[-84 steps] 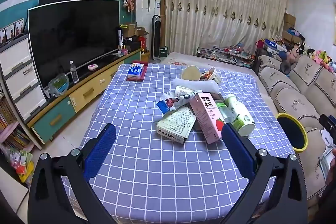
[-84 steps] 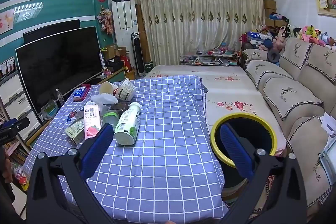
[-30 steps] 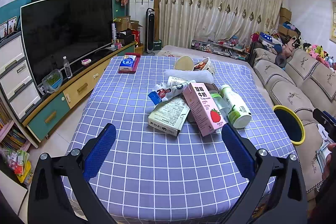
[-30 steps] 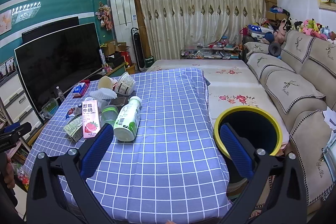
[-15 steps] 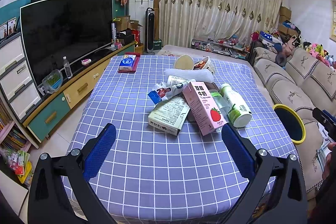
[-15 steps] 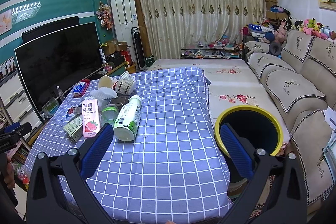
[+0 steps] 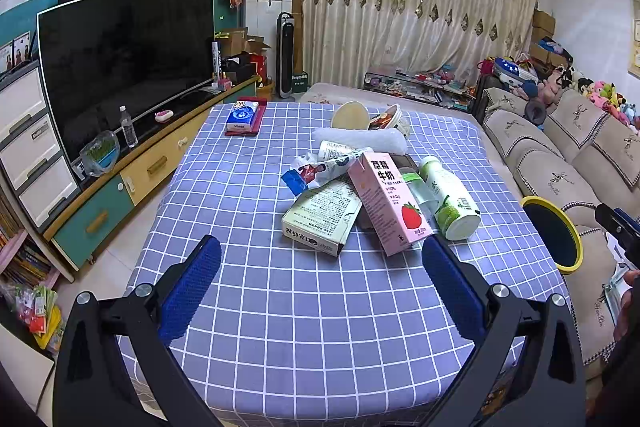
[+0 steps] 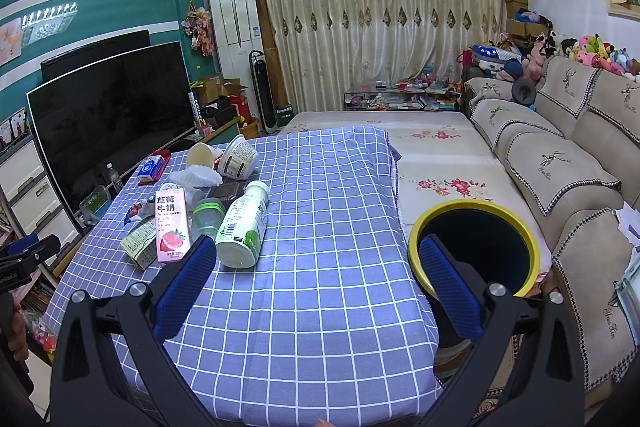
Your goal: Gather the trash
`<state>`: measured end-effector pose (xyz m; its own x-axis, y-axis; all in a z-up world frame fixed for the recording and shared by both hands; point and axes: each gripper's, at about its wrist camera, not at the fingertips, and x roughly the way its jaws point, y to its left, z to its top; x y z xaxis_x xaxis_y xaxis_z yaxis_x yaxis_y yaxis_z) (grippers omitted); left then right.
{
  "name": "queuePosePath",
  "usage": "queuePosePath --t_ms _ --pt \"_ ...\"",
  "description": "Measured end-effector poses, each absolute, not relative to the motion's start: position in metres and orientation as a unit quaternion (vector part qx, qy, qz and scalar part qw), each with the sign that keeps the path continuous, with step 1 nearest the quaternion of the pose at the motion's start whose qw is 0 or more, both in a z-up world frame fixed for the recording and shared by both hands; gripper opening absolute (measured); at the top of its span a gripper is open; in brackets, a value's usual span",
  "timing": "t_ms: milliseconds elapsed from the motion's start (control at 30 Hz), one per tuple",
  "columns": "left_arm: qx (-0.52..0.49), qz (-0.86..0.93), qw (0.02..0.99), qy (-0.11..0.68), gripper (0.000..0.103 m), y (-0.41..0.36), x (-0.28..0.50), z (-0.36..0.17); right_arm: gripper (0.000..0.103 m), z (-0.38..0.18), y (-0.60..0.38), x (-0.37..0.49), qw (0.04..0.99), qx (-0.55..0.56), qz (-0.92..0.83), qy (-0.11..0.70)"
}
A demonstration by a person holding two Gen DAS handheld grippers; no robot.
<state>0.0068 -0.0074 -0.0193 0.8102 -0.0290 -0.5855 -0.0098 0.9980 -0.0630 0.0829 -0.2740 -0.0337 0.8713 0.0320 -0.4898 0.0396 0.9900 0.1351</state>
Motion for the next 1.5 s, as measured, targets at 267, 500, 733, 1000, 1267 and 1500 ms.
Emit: queuePosePath --t_ms 267,500,733,1000,1267,1500 --pt "-0.030 -0.004 0.950 0.310 0.099 -0.007 0.008 -0.021 0.097 -0.036 -0.276 0.084 0.964 0.071 -0.002 0.257" --pt "-0.028 -0.001 0.949 0.313 0.099 -0.007 0.011 -0.025 0.097 -0.040 -0.276 0.090 0.963 0.071 0.001 0.261" --pt "-0.031 0.004 0.947 0.319 0.099 -0.003 0.020 -0.030 0.097 -0.042 -0.259 0.122 0.961 0.049 0.013 0.271" --pt "-0.048 0.011 0.940 0.337 0.099 0.013 0.037 -0.044 0.097 -0.058 -0.230 0.193 0.942 0.074 0.071 0.319" --pt "-0.062 0.019 0.933 0.355 0.099 0.032 0.061 -0.061 0.096 -0.103 -0.187 0.235 0.926 0.052 0.082 0.366" --pt "-0.066 0.012 0.925 0.373 0.099 0.036 0.082 -0.074 0.080 -0.130 -0.176 0.259 0.912 0.040 0.072 0.402"
